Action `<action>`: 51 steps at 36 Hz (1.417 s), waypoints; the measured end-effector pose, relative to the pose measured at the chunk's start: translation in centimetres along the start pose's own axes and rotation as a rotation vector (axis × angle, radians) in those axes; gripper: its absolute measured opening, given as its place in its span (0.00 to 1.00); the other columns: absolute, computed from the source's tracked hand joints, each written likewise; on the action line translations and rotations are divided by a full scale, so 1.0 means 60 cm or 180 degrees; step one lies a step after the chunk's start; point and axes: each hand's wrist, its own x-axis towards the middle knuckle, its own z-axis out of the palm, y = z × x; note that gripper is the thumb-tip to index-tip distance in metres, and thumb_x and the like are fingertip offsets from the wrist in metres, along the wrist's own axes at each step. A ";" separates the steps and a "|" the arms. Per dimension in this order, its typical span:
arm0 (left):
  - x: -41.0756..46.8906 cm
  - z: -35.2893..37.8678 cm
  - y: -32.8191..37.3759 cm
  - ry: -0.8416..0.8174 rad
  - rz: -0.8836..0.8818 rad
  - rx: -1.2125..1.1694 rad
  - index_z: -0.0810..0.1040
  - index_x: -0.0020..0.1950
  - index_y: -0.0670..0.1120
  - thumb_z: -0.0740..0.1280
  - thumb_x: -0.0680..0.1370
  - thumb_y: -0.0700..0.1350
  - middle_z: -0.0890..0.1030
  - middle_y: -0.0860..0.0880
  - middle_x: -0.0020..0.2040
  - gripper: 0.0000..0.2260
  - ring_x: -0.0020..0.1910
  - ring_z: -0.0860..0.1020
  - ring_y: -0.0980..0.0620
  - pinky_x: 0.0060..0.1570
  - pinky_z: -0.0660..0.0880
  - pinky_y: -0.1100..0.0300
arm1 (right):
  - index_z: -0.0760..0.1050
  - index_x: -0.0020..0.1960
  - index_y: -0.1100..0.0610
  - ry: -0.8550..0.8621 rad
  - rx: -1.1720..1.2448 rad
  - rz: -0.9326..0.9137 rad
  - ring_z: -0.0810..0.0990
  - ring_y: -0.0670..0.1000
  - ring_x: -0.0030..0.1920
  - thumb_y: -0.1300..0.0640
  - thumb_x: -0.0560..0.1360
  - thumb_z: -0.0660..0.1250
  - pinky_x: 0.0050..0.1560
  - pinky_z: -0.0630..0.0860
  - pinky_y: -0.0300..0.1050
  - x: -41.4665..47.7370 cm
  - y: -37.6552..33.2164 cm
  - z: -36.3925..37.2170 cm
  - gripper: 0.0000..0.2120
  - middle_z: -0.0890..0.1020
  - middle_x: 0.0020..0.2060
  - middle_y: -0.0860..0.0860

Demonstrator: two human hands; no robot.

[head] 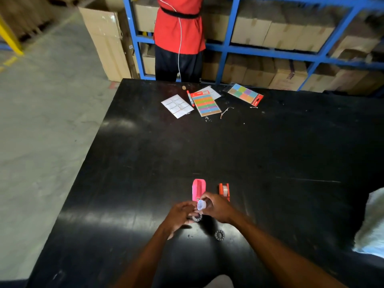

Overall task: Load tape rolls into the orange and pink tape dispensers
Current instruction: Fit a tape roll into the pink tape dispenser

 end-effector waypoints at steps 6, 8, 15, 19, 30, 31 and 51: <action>-0.025 0.009 -0.040 -0.0142 -0.0018 -0.0335 0.83 0.55 0.42 0.70 0.78 0.46 0.85 0.35 0.51 0.10 0.48 0.83 0.41 0.60 0.75 0.43 | 0.74 0.52 0.46 0.0027 0.0122 -0.0057 0.82 0.45 0.45 0.51 0.71 0.73 0.48 0.80 0.42 -0.034 -0.007 0.036 0.12 0.82 0.45 0.44; -0.030 0.011 -0.045 -0.0182 -0.0021 -0.0329 0.82 0.57 0.41 0.71 0.78 0.47 0.85 0.36 0.51 0.12 0.50 0.84 0.42 0.61 0.76 0.43 | 0.74 0.52 0.45 0.0020 0.0178 -0.0056 0.82 0.45 0.47 0.51 0.70 0.74 0.50 0.81 0.44 -0.044 -0.006 0.043 0.13 0.83 0.46 0.44; -0.050 0.022 -0.050 -0.0124 -0.0032 -0.0380 0.79 0.60 0.38 0.72 0.78 0.45 0.85 0.36 0.52 0.15 0.52 0.85 0.40 0.62 0.78 0.43 | 0.76 0.54 0.46 0.0184 0.0267 -0.0081 0.83 0.44 0.47 0.51 0.69 0.75 0.51 0.82 0.47 -0.075 -0.002 0.061 0.15 0.84 0.47 0.44; -0.054 0.031 -0.057 0.0071 0.0084 -0.0380 0.78 0.59 0.36 0.74 0.75 0.40 0.86 0.36 0.50 0.15 0.46 0.86 0.39 0.47 0.84 0.49 | 0.77 0.56 0.46 0.0228 0.0327 -0.0132 0.82 0.42 0.47 0.43 0.66 0.74 0.51 0.81 0.42 -0.093 0.003 0.072 0.20 0.83 0.48 0.41; -0.071 0.033 -0.076 0.0304 0.0233 0.0012 0.80 0.52 0.40 0.74 0.74 0.36 0.86 0.40 0.44 0.08 0.38 0.86 0.48 0.43 0.84 0.55 | 0.77 0.52 0.50 0.0398 0.0532 -0.0078 0.83 0.46 0.44 0.51 0.70 0.75 0.47 0.81 0.42 -0.111 -0.007 0.105 0.13 0.84 0.45 0.47; -0.074 0.031 -0.076 0.0319 0.0241 0.0083 0.80 0.52 0.39 0.73 0.74 0.34 0.86 0.41 0.42 0.08 0.37 0.86 0.49 0.41 0.84 0.57 | 0.76 0.52 0.52 0.0420 0.0555 -0.0072 0.83 0.47 0.44 0.50 0.71 0.75 0.47 0.81 0.43 -0.113 -0.008 0.109 0.13 0.84 0.45 0.49; -0.064 0.068 -0.071 0.0958 0.0714 0.3051 0.81 0.54 0.42 0.61 0.81 0.54 0.85 0.42 0.51 0.17 0.50 0.82 0.43 0.49 0.75 0.54 | 0.68 0.53 0.46 0.0722 0.0146 0.0323 0.81 0.54 0.44 0.39 0.75 0.62 0.43 0.76 0.49 -0.113 0.009 0.160 0.13 0.83 0.44 0.50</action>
